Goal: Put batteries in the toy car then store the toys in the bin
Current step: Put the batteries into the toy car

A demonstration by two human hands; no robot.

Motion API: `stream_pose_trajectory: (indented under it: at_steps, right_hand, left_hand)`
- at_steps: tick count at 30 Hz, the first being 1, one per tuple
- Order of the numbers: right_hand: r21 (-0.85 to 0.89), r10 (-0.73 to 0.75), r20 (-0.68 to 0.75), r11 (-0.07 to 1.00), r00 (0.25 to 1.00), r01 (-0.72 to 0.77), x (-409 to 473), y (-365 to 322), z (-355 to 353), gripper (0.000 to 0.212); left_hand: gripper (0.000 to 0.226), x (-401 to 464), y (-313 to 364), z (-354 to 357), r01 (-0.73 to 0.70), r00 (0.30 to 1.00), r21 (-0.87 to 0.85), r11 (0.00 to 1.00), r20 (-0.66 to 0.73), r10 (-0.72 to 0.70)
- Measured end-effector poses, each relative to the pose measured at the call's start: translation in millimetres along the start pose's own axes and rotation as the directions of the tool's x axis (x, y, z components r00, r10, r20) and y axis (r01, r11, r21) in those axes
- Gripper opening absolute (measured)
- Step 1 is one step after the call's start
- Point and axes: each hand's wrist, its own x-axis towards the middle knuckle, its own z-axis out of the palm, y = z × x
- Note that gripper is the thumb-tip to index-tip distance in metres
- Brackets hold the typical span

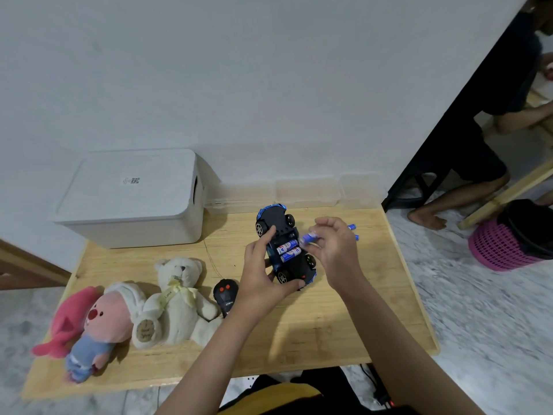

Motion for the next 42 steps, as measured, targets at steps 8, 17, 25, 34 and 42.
stream_pose_trajectory:
  at_steps: [8, 17, 25, 34, 42]
  right_hand:
    - [-0.44, 0.025, 0.143, 0.897, 0.989, 0.042, -2, 11, -3, 0.025]
    - [-0.508, 0.025, 0.143, 0.86, 0.989, 0.052, 2, 18, 5, 0.025]
    - [-0.528, 0.02, 0.169, 0.846, 0.985, 0.074, -5, 23, 21, 0.026]
    - [-0.629, -0.113, 0.137, 0.758, 0.984, 0.174, 0, 29, 12, 0.014]
    - [-0.68, -0.155, 0.163, 0.697, 0.974, 0.225, 1, 32, 15, 0.013]
  left_hand:
    - [0.108, 1, 0, 0, 0.005, 1.0, -0.018, 1.0, -0.022, -0.006]
    - [0.108, 3, 0, -4, 0.015, 0.999, -0.017, 1.0, -0.032, -0.016]
    - [0.101, 4, -3, -7, -0.009, 1.0, 0.023, 1.0, -0.013, 0.01]
    - [0.106, 5, -3, -12, -0.013, 0.999, 0.018, 1.0, -0.046, 0.014]
    - [0.106, 5, -3, -13, -0.012, 0.999, 0.026, 1.0, -0.051, 0.013]
